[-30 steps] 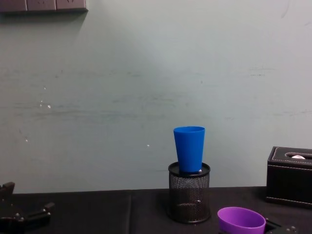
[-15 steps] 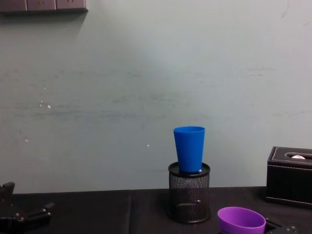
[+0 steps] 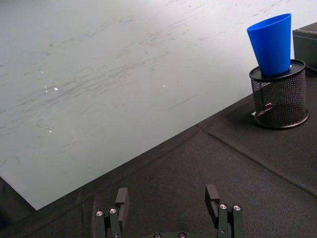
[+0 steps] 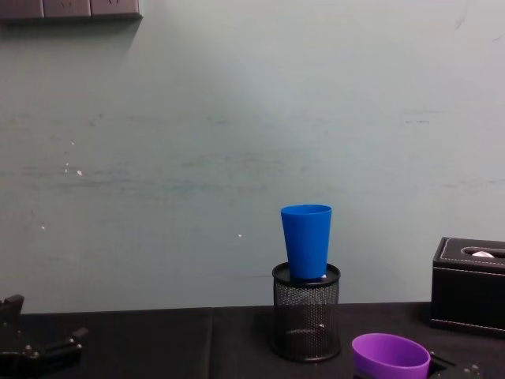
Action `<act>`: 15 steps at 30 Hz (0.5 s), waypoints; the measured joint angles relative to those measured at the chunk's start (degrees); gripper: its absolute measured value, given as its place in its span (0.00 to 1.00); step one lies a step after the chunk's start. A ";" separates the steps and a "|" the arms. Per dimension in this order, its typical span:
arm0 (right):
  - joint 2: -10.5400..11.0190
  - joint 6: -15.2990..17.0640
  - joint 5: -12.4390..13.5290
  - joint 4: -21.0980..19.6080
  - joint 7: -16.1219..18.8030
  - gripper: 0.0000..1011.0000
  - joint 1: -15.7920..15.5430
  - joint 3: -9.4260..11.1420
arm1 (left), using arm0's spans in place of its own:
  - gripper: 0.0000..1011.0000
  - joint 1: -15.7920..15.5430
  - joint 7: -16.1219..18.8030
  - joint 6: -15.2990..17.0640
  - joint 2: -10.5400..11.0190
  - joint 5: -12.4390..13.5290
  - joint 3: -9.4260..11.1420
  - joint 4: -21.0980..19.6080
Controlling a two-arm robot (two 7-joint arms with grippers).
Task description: Pick up one cup with a gripper and tap it against the other cup.
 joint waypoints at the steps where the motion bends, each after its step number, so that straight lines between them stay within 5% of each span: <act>1: 0.01 -0.05 -0.02 -0.10 0.00 0.72 -0.04 0.02 | 1.00 0.00 0.00 0.00 0.00 0.00 0.00 0.00; 15: 0.41 -0.85 -1.47 -1.89 -0.52 0.72 -0.87 0.14 | 1.00 0.00 0.00 0.00 0.00 0.00 0.00 0.00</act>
